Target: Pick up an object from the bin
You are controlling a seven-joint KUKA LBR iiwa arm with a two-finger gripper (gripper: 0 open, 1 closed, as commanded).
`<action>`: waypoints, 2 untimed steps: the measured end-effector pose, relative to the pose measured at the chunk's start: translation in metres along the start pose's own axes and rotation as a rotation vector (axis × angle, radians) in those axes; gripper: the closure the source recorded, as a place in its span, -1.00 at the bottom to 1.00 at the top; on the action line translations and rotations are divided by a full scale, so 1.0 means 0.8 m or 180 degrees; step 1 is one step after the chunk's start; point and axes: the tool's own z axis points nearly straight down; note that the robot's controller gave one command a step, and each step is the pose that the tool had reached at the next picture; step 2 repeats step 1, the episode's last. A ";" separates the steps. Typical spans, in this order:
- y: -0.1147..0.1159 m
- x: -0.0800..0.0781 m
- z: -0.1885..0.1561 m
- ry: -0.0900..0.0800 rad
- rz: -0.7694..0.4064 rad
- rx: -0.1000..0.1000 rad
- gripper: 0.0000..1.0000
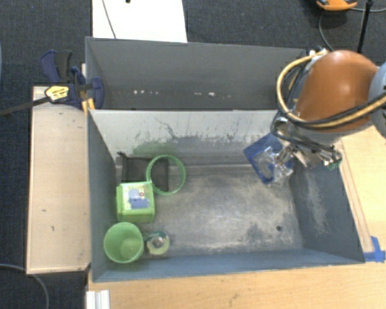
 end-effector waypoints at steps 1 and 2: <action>0.007 0.021 -0.031 -0.0017 0.0006 0.0016 1.00; 0.007 0.021 -0.031 -0.0017 0.0006 0.0016 1.00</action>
Offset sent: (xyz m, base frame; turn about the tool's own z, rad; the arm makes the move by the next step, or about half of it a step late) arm 0.0007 0.0071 0.1332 0.0340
